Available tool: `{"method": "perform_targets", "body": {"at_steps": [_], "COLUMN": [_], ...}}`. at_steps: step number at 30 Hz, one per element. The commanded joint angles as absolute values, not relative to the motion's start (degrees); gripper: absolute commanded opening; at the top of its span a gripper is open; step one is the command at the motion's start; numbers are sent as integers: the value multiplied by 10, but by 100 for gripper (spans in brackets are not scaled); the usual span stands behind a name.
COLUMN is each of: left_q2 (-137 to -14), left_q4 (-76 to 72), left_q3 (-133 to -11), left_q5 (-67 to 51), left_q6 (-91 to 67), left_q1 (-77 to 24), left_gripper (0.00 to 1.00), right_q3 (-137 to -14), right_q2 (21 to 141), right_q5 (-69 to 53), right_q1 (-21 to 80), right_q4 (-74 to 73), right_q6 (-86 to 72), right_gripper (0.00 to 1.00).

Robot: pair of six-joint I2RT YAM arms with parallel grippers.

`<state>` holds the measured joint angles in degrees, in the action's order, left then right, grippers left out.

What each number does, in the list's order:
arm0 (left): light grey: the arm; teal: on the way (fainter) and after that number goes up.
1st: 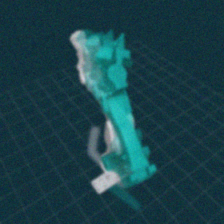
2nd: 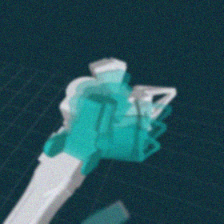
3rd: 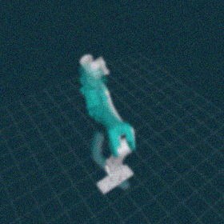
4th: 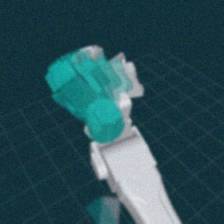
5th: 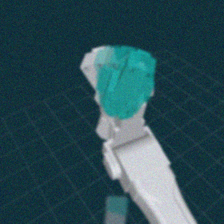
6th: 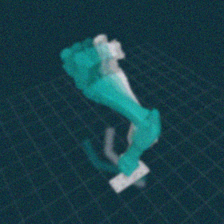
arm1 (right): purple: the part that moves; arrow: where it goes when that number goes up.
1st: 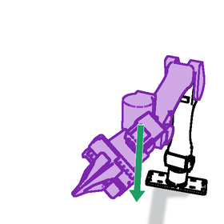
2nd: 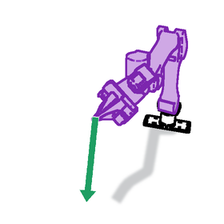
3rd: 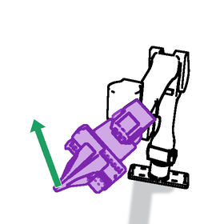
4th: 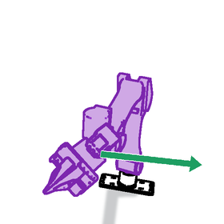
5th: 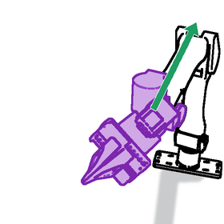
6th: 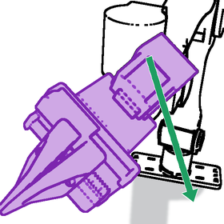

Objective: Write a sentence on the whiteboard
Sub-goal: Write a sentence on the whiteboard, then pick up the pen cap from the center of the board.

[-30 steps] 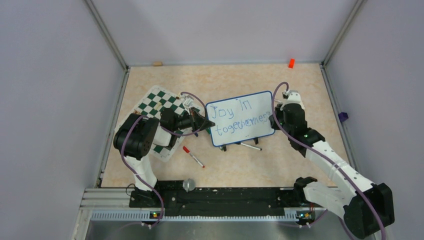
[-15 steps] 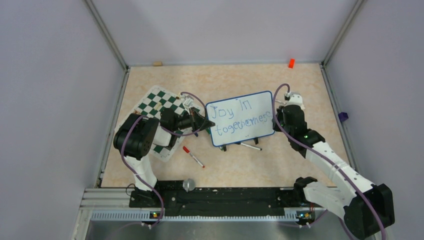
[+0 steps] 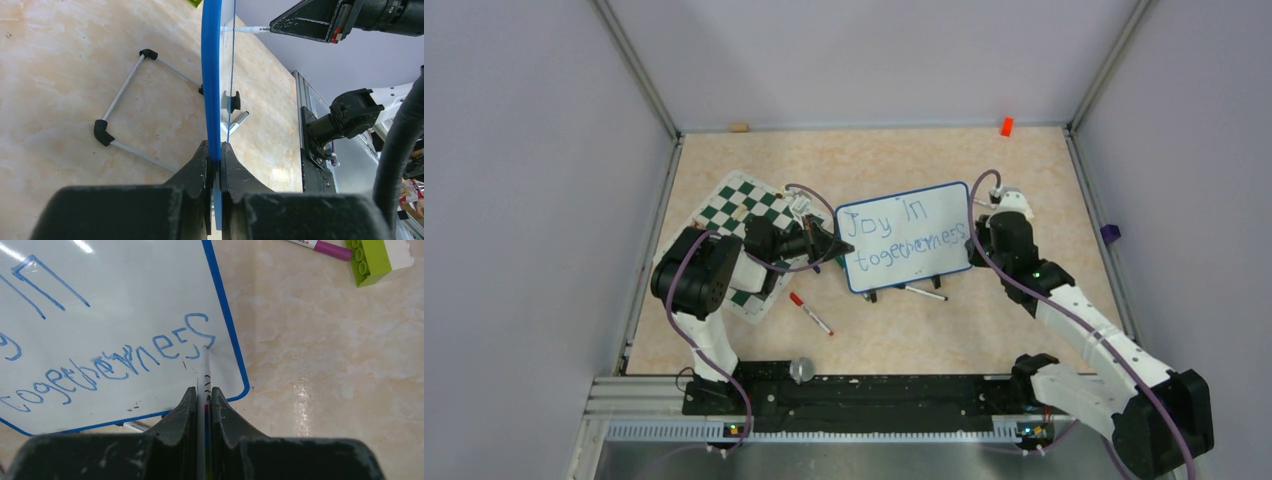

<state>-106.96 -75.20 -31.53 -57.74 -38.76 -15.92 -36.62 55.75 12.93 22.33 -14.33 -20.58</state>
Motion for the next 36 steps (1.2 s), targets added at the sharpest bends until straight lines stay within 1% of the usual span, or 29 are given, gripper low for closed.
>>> {"method": "perform_targets", "body": {"at_steps": [1,5,11,12,15,18,20,22,24,26,28,30,31,33,35,36], "left_q2": [-1077,-1075,-1061,-1058,-1042,-1008,-980,-950,-919,-889,-854,-804,-772,-709,-655,-632], "left_q4": [-686,-696,-708,-711,-731,-760,-770,-764,-731,-641,-536,-388,-284,-159,-87,-64], "left_q3": [-300,-297,-286,-284,-264,-238,-221,-208,-200,-209,-225,-244,-258,-279,-288,-290], "left_q5": [-614,-614,-616,-615,-604,-610,-609,-606,-598,-580,-571,-530,-504,-444,-388,-374], "left_q6": [-320,-321,-321,-325,-359,-361,-361,-359,-352,-351,-313,-249,-213,-156,-134,-133], "left_q1": [-167,-166,-163,-161,-141,-112,-100,-91,-83,-77,-73,-72,-73,-73,-73,-73], "left_gripper": [0,0,23,28,58,78,88,94,98,99,99,99,99,97,92,95], "right_q3": [-369,-383,-381,-378,-368,-367,-370,-376,-387,-400,-414,-425,-430,-436,-441,-443], "right_q2": [534,509,443,437,427,421,415,410,407,406,406,404,402,399,396,396], "right_q5": [104,97,95,94,90,85,82,83,84,84,83,83,83,83,80,78], "right_q1": [217,217,217,217,218,217,217,217,217,218,217,218,217,218,217,217], "right_q4": [-136,-153,-160,-160,-161,-166,-171,-180,-194,-210,-225,-238,-244,-251,-255,-256], "right_q6": [-199,-207,-220,-223,-227,-230,-230,-229,-225,-222,-219,-217,-216,-214,-214,-213], "right_gripper": [0,0,0,0,0,0,0,0,0,0,0,0,0,0,0,0]}}
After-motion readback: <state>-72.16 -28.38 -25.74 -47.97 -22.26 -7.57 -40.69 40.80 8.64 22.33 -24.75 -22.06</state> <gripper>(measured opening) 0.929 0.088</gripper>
